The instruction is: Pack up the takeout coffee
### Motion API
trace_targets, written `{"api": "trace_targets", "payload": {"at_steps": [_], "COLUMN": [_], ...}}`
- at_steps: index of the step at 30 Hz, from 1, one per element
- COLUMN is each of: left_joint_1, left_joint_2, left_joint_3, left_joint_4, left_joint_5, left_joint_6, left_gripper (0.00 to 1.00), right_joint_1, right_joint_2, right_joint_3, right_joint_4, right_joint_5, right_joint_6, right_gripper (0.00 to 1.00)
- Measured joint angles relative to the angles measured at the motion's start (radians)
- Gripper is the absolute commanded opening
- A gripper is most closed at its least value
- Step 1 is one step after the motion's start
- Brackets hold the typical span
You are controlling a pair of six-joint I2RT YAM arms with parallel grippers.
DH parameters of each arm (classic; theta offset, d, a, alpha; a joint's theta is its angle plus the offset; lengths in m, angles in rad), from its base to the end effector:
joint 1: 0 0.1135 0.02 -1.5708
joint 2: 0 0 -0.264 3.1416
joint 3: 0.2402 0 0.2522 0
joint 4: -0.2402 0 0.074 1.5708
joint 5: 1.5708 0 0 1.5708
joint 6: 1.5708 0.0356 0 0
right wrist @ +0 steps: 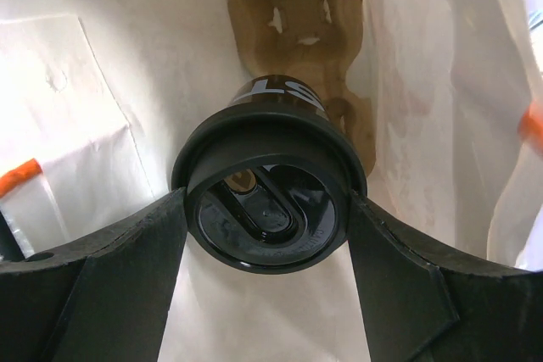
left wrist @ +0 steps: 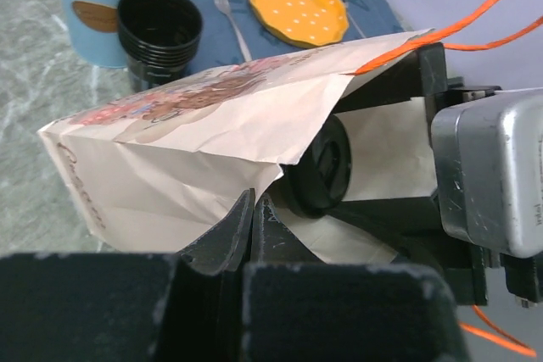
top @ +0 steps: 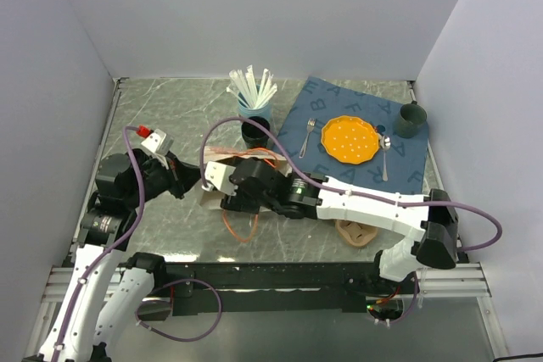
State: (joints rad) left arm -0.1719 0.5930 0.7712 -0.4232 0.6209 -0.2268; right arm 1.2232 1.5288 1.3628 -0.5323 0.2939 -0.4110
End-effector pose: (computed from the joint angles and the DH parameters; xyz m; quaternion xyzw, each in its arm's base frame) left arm 0.1259 -0.0429 0.3385 0.1673 0.7554 -0.3521 0.5267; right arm 0.1266 0.3192 0.3265 -0.6114 0.6587 0.0432 0.4364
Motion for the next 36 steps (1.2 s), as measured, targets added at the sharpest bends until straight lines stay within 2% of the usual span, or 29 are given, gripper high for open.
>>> {"api": "trace_targets", "payload": {"at_steps": [9, 17, 25, 36], "left_joint_1": [-0.002, -0.002, -0.002, -0.002], "left_joint_2": [-0.03, -0.094, -0.089, -0.054], "left_joint_3": [-0.027, -0.102, -0.101, -0.077], "left_joint_4": [0.062, 0.102, 0.072, 0.039], "left_joint_5": [0.073, 0.088, 0.035, -0.01], "left_joint_6": [-0.094, -0.188, -0.206, -0.205], "left_gripper": [0.01, 0.01, 0.01, 0.01], "right_joint_1": [-0.005, -0.022, -0.026, -0.043], "right_joint_2": [-0.156, -0.157, -0.15, -0.153], "right_joint_3": [-0.246, -0.268, -0.271, -0.298], "right_joint_4": [0.199, 0.247, 0.284, 0.245], "right_joint_5": [-0.009, -0.017, -0.003, -0.055], "right_joint_6": [-0.163, -0.228, -0.311, -0.371], "right_gripper": [0.49, 0.45, 0.47, 0.47]}}
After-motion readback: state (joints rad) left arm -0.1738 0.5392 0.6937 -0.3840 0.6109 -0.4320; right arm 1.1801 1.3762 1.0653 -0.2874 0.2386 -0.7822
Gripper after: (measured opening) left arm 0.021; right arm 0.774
